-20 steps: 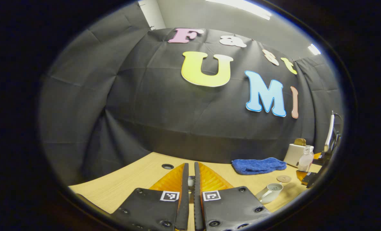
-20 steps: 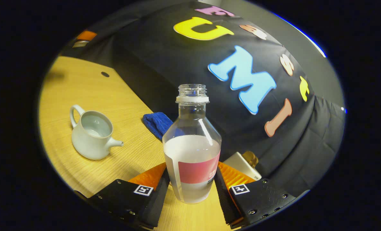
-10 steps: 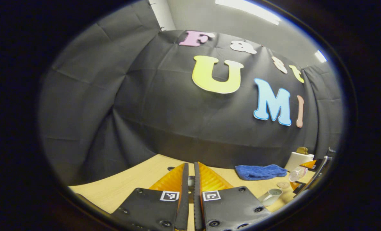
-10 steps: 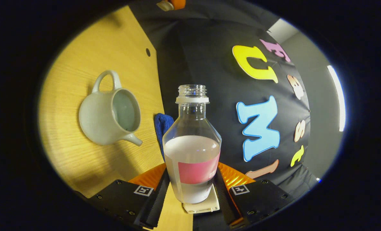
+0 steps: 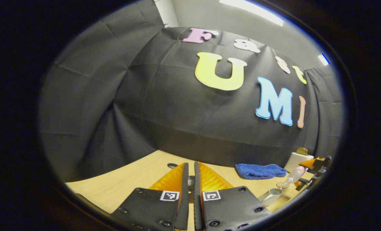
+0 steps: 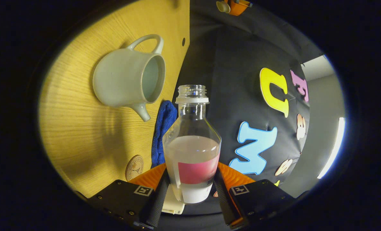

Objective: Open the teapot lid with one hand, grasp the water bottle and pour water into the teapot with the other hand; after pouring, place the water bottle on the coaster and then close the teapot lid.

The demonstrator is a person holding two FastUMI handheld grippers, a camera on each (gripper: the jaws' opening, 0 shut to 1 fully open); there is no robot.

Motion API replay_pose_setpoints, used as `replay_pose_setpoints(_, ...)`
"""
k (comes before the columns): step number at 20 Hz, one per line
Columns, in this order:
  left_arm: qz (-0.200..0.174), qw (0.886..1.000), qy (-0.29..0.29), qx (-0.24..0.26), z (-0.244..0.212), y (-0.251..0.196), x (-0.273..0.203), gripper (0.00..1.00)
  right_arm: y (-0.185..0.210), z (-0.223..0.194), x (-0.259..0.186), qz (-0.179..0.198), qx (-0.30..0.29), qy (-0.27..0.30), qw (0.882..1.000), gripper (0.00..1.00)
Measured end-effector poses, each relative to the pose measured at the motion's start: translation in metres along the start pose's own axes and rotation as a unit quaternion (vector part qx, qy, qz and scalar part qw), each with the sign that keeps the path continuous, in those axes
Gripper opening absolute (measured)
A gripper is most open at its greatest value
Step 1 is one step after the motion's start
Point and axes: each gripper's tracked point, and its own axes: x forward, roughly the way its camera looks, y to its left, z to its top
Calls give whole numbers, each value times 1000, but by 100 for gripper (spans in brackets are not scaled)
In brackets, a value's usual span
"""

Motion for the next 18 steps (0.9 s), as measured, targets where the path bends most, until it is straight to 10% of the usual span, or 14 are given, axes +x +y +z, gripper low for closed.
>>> replay_pose_setpoints(18,-1,1000,12,2,-13,2,4,12,-30,15,9,-42,-175,-56,982,73)
